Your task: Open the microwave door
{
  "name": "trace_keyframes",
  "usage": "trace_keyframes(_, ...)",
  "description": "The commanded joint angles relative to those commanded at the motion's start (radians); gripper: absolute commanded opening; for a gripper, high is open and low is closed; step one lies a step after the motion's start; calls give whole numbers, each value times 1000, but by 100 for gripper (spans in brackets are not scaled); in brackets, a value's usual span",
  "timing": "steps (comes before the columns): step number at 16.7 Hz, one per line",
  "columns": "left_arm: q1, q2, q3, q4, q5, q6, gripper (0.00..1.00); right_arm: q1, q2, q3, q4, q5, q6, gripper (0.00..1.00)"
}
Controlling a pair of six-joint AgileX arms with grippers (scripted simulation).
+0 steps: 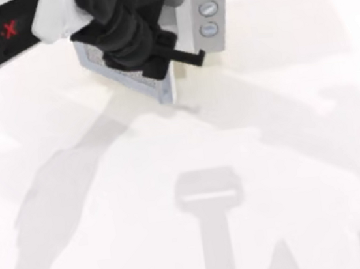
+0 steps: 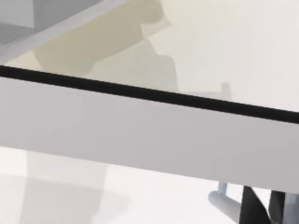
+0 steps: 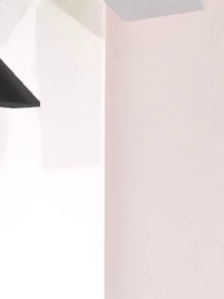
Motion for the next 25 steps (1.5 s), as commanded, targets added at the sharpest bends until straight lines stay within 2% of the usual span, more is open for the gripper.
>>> trace_keyframes(3,-1,-5,-13,2,14,11,0,0,0,0,0,0,0,100)
trace_keyframes(10,45,-72,-96,19,83,142,0,0,0,0,0,0,0,100)
trace_keyframes(25,45,-72,-96,19,83,142,0,0,0,0,0,0,0,100)
